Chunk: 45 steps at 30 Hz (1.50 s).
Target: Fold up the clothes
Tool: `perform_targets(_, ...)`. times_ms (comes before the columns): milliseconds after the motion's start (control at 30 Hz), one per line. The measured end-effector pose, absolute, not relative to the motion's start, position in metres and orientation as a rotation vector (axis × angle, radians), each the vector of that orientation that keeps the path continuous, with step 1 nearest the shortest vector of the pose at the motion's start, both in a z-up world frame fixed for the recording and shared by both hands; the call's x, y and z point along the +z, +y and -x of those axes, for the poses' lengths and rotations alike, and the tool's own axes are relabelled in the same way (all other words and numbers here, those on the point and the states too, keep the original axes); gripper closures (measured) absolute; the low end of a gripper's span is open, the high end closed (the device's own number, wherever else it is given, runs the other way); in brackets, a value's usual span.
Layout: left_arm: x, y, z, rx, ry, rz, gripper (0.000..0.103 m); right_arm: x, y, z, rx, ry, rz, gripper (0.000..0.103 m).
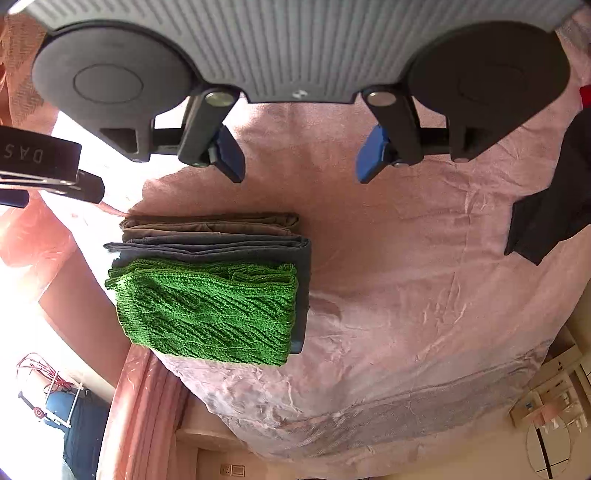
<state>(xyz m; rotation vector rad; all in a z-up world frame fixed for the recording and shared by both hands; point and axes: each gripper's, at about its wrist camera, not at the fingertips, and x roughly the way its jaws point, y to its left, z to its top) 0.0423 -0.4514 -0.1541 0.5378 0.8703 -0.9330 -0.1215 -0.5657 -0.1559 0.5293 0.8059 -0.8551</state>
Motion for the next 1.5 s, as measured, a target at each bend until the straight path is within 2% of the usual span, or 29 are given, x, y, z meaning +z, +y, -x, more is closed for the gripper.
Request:
perform_targets(300, -0.137, -0.450, -0.037, -0.948, 0.876, -0.517, 0.040, -0.140, -0.558, 0.123, -0.867, 0.814, -0.554, 0.001)
perform_targets(867, -0.181, -0.470, -0.033, -0.923, 0.980, -0.572, 0.040, -0.174, -0.574, 0.128, -0.881, 0.898, -0.649, 0.001)
perform_targets(1500, -0.205, -0.505, -0.037, -0.922, 1.017, -0.589, 0.040, -0.205, -0.606, 0.120, -0.866, 0.940, -0.700, 0.001)
